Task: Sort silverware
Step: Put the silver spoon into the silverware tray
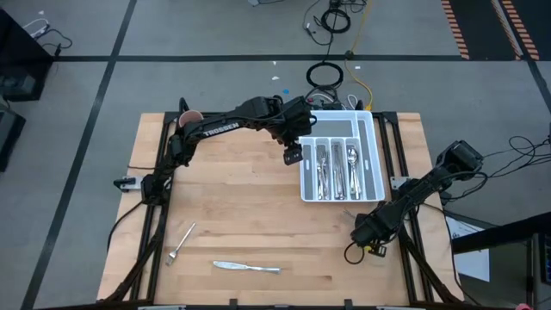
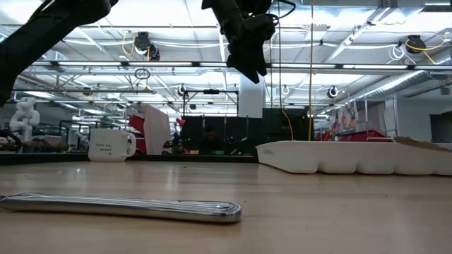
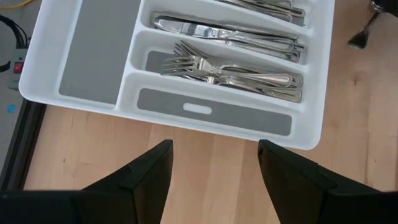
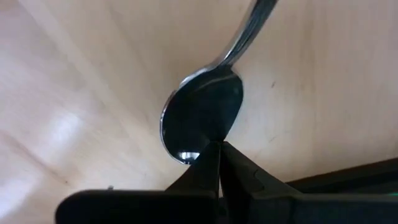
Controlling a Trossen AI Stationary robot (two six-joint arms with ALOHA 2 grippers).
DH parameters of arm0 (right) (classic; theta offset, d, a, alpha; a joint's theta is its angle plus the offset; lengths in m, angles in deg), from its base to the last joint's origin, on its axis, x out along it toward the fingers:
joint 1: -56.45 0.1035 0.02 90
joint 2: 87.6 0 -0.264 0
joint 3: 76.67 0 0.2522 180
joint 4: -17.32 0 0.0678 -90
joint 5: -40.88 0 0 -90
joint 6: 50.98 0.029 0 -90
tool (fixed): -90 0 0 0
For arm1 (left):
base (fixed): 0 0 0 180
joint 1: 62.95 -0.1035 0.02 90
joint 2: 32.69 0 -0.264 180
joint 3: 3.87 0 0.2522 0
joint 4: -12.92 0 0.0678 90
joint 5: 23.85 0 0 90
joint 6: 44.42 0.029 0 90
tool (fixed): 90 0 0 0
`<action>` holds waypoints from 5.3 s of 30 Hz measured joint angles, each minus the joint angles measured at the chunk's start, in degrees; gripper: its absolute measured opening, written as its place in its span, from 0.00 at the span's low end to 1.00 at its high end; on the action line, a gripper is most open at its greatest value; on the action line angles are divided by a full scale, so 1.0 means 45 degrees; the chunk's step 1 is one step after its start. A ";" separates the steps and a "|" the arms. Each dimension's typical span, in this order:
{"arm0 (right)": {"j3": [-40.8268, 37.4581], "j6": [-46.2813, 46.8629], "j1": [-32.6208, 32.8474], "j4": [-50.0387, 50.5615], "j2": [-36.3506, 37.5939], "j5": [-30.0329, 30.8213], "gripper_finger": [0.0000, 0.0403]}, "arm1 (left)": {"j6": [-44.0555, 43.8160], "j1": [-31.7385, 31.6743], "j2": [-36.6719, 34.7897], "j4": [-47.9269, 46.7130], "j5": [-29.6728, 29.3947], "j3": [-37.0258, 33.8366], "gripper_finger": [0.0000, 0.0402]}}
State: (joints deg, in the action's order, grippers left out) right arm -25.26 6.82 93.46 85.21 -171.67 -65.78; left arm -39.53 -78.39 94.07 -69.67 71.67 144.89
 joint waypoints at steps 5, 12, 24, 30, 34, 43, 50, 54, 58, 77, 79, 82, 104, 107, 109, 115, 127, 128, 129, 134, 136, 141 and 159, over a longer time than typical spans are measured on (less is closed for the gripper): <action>0.0124 -0.0474 -0.0260 -0.0015 0.0000 0.0551 0.00 | 0.0001 0.0000 0.0000 -0.0290 0.0000 -0.0005 0.60; 0.1383 -0.0930 -0.0836 0.0832 0.0000 0.1937 0.00 | 0.1380 -0.0005 0.0000 -0.0548 0.0000 -0.0005 0.60; 0.3162 0.7028 -0.1514 0.1126 0.0039 0.3589 0.08 | 0.2064 -0.0314 0.0000 -0.1060 -0.0040 -0.0005 0.60; 0.3162 1.4190 -0.0152 0.0216 -0.0010 0.4779 0.30 | 0.2281 -0.0437 0.0000 -0.1062 -0.0049 -0.0005 0.60; 0.3225 1.4789 0.0182 0.0617 -0.0010 0.3710 0.42 | 0.2569 -0.0486 0.0000 -0.1057 0.0053 -0.0005 0.60; 0.3112 1.5303 0.0219 0.2527 -0.0063 0.2289 0.42 | 0.2669 -0.0500 0.0000 -0.1013 0.0186 -0.0005 0.60; 0.2033 1.5705 0.0219 0.1647 -0.0068 0.1670 0.42 | 0.2666 -0.0500 0.0000 -0.0890 0.0194 -0.0005 0.60; 0.1286 1.5877 0.0204 0.0349 -0.0068 0.1723 0.42 | 0.2671 -0.0505 0.0000 -0.0703 0.0199 -0.0005 0.60; 0.0331 1.5914 0.0180 -0.1661 -0.0039 0.2057 0.42 | 0.2671 -0.0546 0.0000 -0.0675 0.0204 -0.0005 0.60; -0.0071 1.4073 -0.0029 -0.3197 0.0194 0.4984 0.02 | 0.2671 -0.0578 0.0000 -0.0460 0.0209 -0.0005 0.60; 0.0288 1.3597 -0.0037 -0.3057 0.0298 0.5219 0.00 | 0.2675 -0.0573 0.0000 -0.0503 0.0209 -0.0005 0.60; 0.1180 1.2553 -0.0073 -0.2278 0.0347 0.5119 0.00 | 0.2675 -0.0578 0.0000 -0.0551 0.0209 -0.0005 0.60; 0.8816 -0.5481 -0.6919 0.8003 0.0472 0.6068 0.00 | 0.3088 -0.0586 -0.0005 -0.2193 0.0297 -0.0005 0.60; 0.8816 -0.8605 -0.8326 0.7958 0.0466 0.7022 0.00 | 0.3093 -0.0597 -0.0005 -0.2683 0.0298 -0.0005 0.60; 0.8816 -1.0449 -0.9296 0.7982 0.0466 0.7936 0.00 | 0.3105 -0.0597 -0.0005 -0.2914 0.0296 -0.0005 0.60; 0.8816 -1.6905 -1.1912 0.7975 0.0466 1.0073 0.00 | 0.3064 -0.0597 -0.0005 -0.2976 0.0296 -0.0005 0.60; 0.8816 -2.7220 -1.4646 0.7975 -0.0847 0.9029 0.00 | 0.2979 -0.0529 -0.0010 -0.2765 0.0296 -0.0005 0.60; 0.8816 -2.7871 -1.4654 0.7989 -0.1118 0.8914 0.00 | 0.2833 -0.0537 -0.0010 -0.2703 0.0296 -0.0005 0.60; 0.8816 -2.8425 -1.4654 0.7993 -0.1419 0.8915 0.00 | 0.2696 -0.0539 -0.0010 -0.2601 0.0296 -0.0005 0.60; 0.8816 -2.9727 -1.4654 0.7970 -0.3242 0.8809 0.00 | 0.2552 -0.0529 -0.0010 -0.2469 0.0296 -0.0005 0.60; 0.8816 -2.9718 -1.4654 0.7966 -0.4060 0.8680 0.00 | 0.2362 -0.0558 -0.0010 -0.2543 0.0296 -0.0005 0.60; 0.8816 -2.9866 -1.4854 0.7939 -0.5760 0.8652 0.00 | 0.2219 -0.0588 -0.0010 -0.2594 0.0296 -0.0005 0.60; 0.8825 -2.9153 -1.5041 0.5636 -0.7125 0.8956 0.00 | 0.2396 -0.0714 -0.0015 -0.2592 0.0291 -0.0005 0.60</action>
State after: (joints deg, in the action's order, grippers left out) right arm 14.46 -124.37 25.78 110.58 -203.73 -25.48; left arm -28.75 -81.61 94.01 -81.33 72.98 144.86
